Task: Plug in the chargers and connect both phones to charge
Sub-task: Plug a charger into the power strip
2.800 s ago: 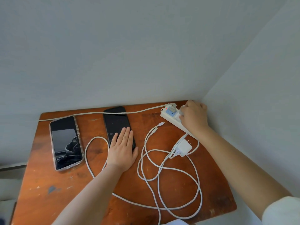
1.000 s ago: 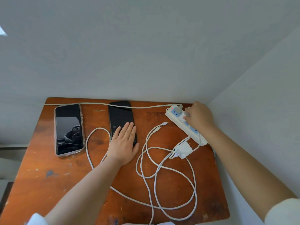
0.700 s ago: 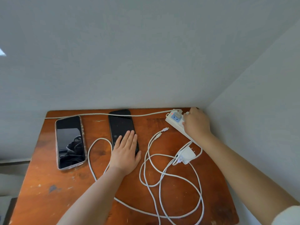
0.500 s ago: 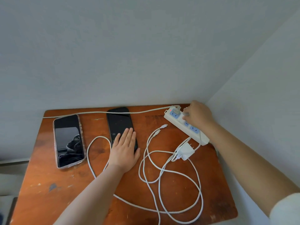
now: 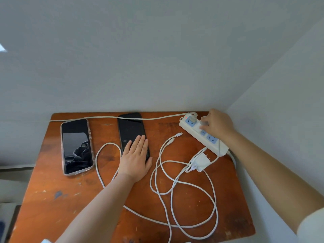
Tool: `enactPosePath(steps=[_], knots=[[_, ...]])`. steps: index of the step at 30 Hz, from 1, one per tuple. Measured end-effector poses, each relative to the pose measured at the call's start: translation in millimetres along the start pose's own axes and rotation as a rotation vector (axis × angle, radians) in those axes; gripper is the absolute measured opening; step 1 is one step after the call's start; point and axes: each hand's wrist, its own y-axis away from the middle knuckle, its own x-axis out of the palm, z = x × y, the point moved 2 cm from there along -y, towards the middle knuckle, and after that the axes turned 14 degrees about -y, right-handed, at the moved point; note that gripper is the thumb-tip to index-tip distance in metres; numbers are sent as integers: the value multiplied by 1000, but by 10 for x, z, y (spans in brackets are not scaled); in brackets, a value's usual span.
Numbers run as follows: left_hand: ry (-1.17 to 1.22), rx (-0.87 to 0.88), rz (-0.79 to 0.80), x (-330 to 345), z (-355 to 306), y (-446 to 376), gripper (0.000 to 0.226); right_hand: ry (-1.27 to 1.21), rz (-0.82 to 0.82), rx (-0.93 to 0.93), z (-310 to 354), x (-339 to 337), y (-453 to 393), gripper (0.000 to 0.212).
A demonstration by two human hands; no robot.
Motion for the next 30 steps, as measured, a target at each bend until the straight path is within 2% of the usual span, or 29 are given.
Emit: enactPosePath(steps=[3, 11, 23, 25, 28, 30], knots=[[-16, -2, -5, 7, 1, -5, 63, -26, 2, 10, 56, -13, -53, 29], [-21, -8, -14, 41, 5, -6, 63, 93, -56, 1, 116, 89, 63, 31], [-43, 6, 6, 24, -15, -2, 63, 39, -75, 42, 163, 66, 134, 35], [-46, 12, 19, 16, -22, 6, 63, -20, -79, 65, 183, 72, 193, 42], [-36, 8, 27, 9, -15, -8, 62, -234, -150, 150, 146, 82, 340, 60], [-47, 12, 25, 11, -12, -15, 62, -302, -189, 254, 119, 128, 476, 55]])
